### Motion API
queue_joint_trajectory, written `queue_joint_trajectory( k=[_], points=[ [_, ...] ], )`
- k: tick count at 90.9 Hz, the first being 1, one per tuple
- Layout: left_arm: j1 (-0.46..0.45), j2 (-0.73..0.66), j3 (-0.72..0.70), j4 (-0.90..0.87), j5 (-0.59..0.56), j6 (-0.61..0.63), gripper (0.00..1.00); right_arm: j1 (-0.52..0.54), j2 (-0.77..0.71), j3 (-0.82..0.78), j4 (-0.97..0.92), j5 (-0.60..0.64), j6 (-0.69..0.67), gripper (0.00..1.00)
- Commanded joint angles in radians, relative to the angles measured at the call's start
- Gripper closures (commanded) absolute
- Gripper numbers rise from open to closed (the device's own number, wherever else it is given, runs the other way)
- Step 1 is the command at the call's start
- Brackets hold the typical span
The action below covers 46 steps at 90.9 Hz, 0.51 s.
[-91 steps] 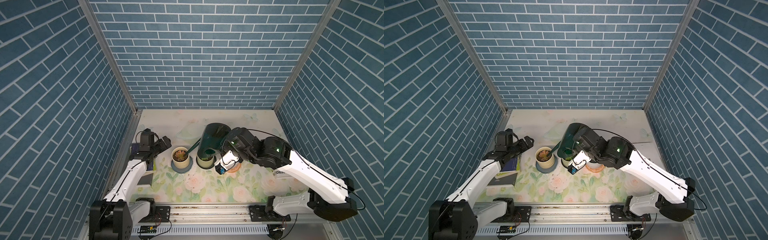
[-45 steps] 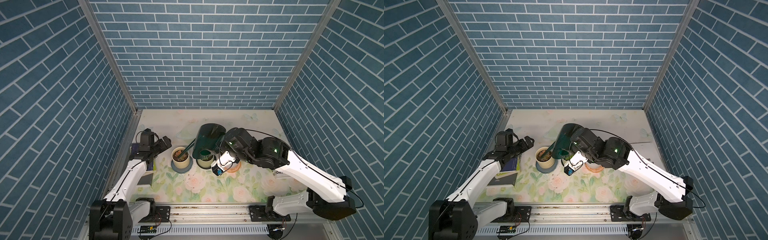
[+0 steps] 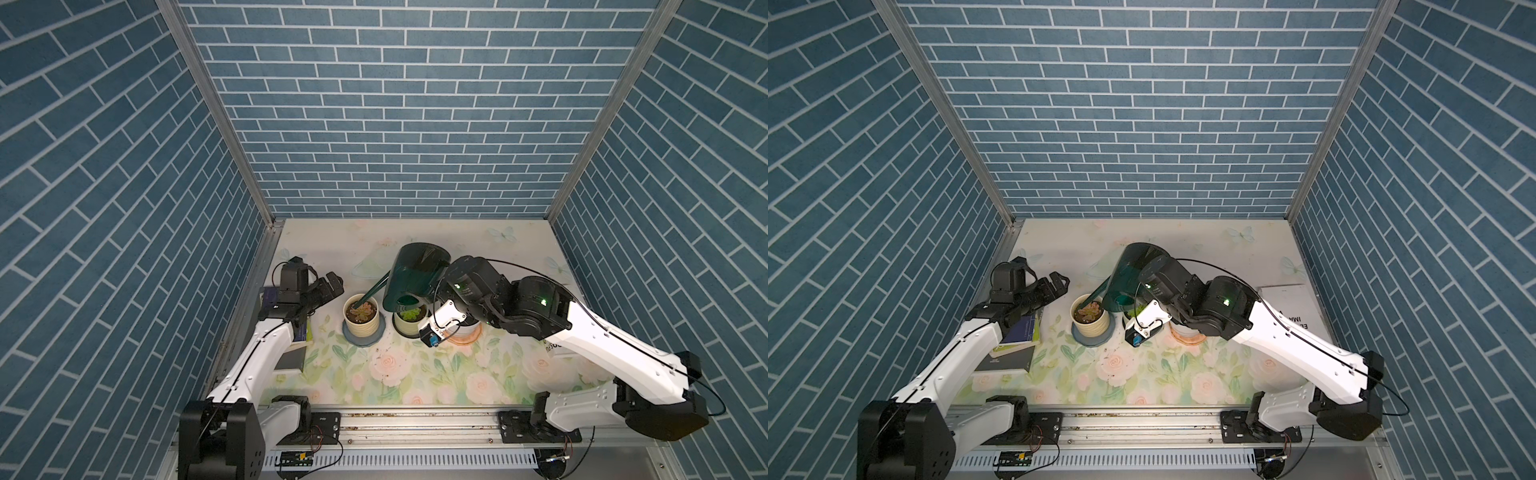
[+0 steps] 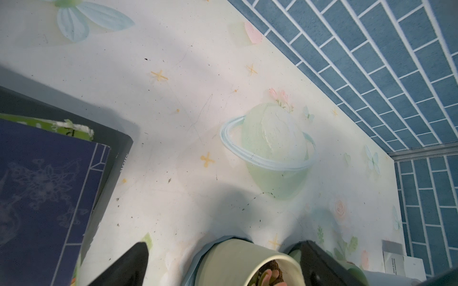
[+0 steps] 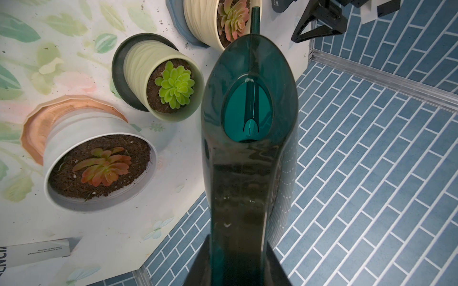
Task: Water the succulent around the soil edge
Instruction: Water the soil of the potted plant with water.
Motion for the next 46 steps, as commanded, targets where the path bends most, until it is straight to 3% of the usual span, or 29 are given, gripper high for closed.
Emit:
queue_joint_trajectory(
  k=[1, 29, 46],
  points=[
    [0.006, -0.001, -0.007, 0.009, 0.008, 0.019, 0.0, -0.019, -0.041, 0.005, 0.051, 0.039, -0.017, 1.0],
    [0.006, 0.009, -0.003, 0.009, 0.012, 0.018, 0.0, -0.054, -0.112, -0.023, 0.008, 0.028, -0.027, 1.0],
    [0.005, 0.011, -0.001, 0.01, 0.014, 0.012, 0.0, -0.06, -0.16, 0.034, -0.031, -0.07, 0.047, 1.0]
  ],
)
